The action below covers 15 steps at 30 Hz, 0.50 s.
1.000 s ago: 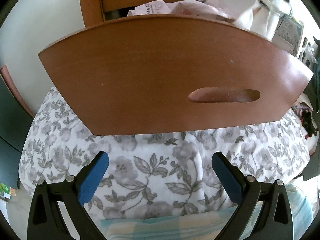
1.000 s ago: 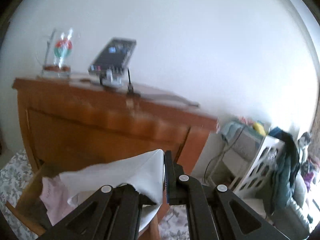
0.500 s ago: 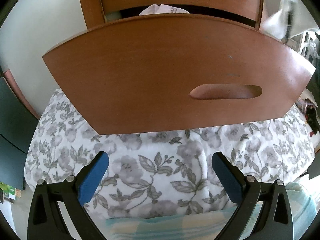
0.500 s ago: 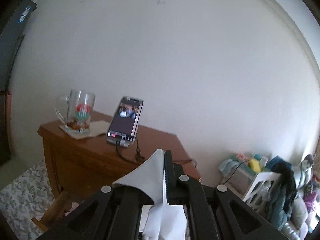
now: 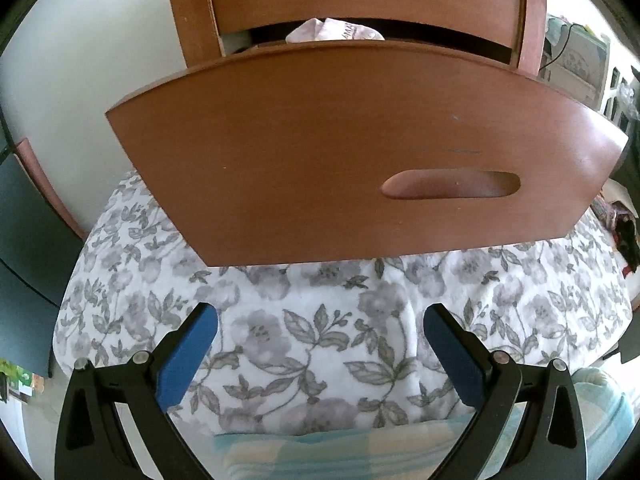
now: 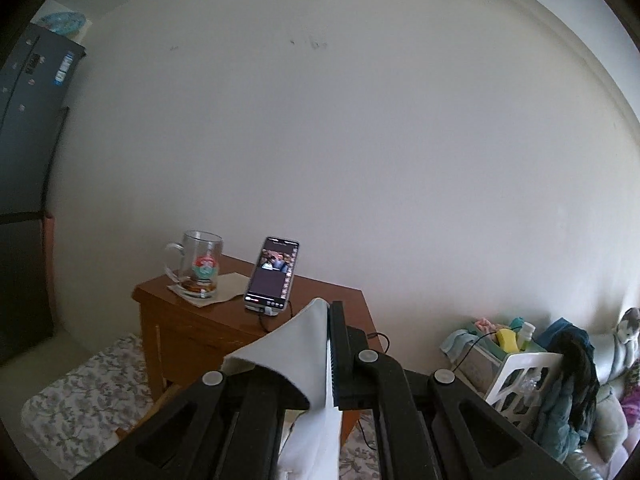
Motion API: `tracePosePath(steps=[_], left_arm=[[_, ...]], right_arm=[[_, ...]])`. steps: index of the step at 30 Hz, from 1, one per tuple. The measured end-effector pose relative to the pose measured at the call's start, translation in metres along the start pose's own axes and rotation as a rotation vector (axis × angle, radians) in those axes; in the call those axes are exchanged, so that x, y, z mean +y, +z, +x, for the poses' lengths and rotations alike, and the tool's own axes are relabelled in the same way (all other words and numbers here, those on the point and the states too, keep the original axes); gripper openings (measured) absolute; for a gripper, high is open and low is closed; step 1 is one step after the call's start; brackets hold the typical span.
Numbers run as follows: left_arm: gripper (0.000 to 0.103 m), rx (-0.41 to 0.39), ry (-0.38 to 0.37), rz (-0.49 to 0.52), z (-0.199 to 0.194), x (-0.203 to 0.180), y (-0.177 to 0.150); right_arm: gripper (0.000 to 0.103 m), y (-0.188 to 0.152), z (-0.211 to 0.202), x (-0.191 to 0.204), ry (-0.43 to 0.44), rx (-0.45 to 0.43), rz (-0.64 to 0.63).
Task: Take underwear out of drawer
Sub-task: 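Lift the white cloth out of the drawer with the right gripper, then lower the white cloth onto the bed and open the right gripper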
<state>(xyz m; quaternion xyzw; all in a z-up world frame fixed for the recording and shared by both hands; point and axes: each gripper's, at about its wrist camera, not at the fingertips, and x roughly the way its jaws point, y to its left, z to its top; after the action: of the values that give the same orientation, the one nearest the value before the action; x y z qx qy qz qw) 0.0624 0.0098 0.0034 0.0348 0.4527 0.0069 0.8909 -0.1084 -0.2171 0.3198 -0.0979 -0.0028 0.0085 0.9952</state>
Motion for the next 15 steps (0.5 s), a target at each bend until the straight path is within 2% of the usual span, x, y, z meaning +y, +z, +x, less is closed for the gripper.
tracePosePath(steps=[6, 15], left_arm=[[0.102, -0.009, 0.009, -0.009, -0.005, 0.002, -0.003], [0.102, -0.019, 0.024, -0.002, -0.009, 0.001, -0.006]], right_arm=[[0.002, -0.008, -0.028, 0.004, 0.036, 0.009, -0.033], [0.002, -0.053, -0.025, 0.012, 0.097, 0.146, -0.041]])
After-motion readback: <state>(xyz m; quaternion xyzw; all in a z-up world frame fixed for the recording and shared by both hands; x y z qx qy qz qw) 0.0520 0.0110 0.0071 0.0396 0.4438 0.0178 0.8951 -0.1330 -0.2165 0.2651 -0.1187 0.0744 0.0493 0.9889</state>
